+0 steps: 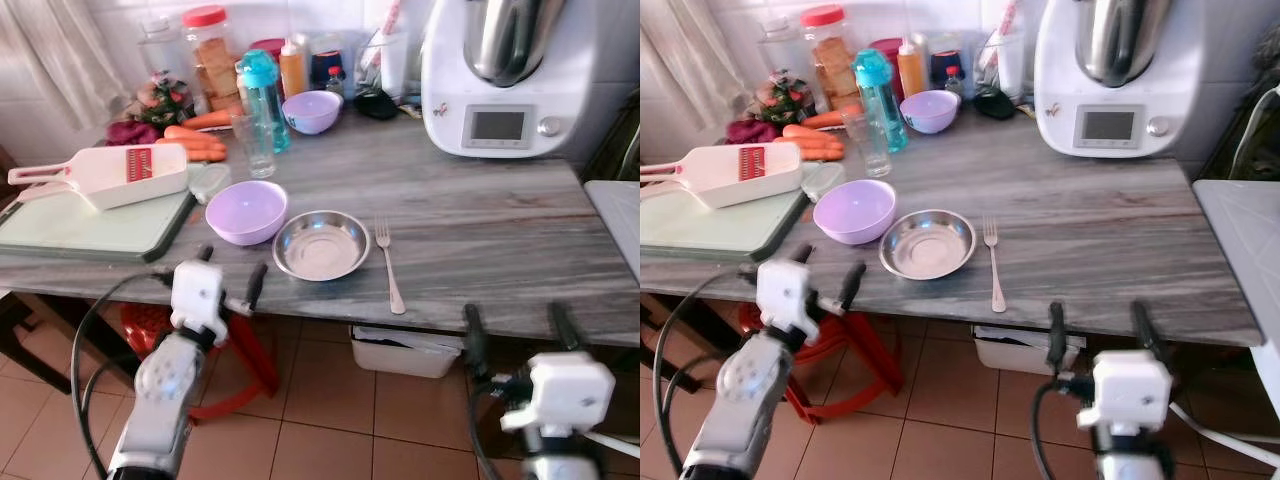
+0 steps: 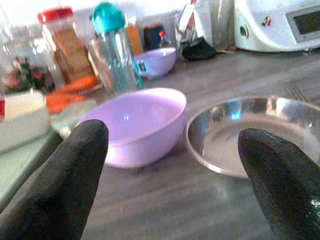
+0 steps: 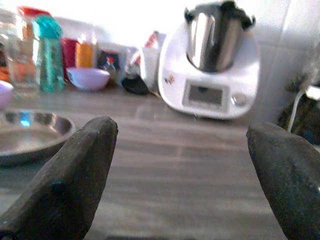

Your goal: Setting the table

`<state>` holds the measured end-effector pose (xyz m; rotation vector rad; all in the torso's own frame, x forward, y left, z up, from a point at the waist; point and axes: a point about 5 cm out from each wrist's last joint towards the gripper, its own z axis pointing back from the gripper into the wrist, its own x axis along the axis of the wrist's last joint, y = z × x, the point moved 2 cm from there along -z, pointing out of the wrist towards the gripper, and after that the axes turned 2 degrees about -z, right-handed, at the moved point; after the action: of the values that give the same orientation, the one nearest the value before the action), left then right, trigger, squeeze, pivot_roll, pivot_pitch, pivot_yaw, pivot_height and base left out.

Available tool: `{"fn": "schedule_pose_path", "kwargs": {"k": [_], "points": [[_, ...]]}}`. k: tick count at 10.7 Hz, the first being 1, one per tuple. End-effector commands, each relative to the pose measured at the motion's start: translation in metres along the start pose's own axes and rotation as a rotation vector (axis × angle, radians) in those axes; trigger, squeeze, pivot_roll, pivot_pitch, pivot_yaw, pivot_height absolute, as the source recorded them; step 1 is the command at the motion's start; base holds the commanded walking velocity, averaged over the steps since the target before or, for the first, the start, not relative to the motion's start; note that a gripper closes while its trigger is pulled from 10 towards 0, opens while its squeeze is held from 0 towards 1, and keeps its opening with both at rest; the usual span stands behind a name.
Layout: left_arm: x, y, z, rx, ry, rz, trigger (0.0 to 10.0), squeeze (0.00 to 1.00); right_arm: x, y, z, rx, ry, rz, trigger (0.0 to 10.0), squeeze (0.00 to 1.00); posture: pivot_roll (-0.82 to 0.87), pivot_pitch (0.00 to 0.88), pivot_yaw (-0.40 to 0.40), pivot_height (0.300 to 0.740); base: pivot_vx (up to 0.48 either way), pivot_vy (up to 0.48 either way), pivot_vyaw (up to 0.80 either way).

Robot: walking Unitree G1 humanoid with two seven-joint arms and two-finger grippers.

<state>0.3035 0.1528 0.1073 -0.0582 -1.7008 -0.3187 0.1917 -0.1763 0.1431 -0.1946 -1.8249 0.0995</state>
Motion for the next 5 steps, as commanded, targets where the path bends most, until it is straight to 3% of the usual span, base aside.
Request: {"fn": "schedule_pose_path", "kwargs": {"k": [1, 3, 5], "points": [[-0.0024, 0.0058, 0.0029, 0.027, 0.017, -0.022, 10.0, 0.00, 0.0050, 0.0028, 0.0004, 0.014, -0.001, -0.013, 10.0, 0.00, -0.11, 0.000, 0.113, 0.740, 0.000, 0.000, 0.00], [-0.0039, 0.0053, 0.0043, 0.036, 0.022, -0.022, 10.0, 0.00, 0.0043, 0.0041, -0.0003, 0.005, 0.017, -0.022, 10.0, 0.00, -0.11, 0.000, 0.105, 0.740, 0.000, 0.000, 0.00], [-0.0016, 0.0035, 0.0029, 0.070, 0.010, -0.034, 10.0, 0.00, 0.0051, 0.0067, -0.0015, 0.028, 0.045, -0.034, 10.0, 0.00, -0.10, 0.000, 0.086, 0.740, 0.000, 0.000, -0.80]]}}
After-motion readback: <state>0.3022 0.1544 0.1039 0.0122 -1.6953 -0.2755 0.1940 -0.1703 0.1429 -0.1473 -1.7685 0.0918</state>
